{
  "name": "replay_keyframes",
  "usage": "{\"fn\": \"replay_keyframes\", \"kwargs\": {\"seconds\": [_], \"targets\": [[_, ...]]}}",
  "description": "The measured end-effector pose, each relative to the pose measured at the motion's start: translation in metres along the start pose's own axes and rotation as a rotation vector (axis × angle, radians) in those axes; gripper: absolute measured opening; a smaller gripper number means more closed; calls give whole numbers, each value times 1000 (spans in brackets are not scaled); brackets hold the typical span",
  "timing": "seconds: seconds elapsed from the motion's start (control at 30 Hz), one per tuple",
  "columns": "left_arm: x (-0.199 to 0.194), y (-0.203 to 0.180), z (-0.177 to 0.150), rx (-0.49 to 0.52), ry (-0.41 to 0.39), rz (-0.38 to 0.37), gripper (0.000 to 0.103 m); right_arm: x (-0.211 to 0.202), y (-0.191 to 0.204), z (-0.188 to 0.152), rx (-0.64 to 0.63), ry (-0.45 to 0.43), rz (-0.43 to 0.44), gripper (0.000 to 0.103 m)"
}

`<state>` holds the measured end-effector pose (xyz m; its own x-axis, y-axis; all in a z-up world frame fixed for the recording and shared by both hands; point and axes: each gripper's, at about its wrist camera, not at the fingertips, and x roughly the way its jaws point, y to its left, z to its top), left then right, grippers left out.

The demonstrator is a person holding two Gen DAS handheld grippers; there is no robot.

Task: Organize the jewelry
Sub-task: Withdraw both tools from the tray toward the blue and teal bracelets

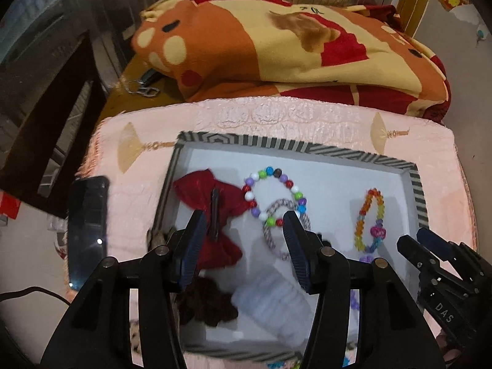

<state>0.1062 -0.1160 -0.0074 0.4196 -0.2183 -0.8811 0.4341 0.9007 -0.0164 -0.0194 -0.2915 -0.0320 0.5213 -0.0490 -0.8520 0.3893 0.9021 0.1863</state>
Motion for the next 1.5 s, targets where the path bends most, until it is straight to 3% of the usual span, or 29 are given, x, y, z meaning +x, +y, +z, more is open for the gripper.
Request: {"fn": "replay_keyframes", "kwargs": {"seconds": [0.93,1.5], "targets": [[-81,-30,-134,-77,-34,67,52,-78,-10,-107,-91,-1,23,51],[-104,-35,-174,-108,-58,93,52,-95,-4,-144,-145,11,43,54]]}}
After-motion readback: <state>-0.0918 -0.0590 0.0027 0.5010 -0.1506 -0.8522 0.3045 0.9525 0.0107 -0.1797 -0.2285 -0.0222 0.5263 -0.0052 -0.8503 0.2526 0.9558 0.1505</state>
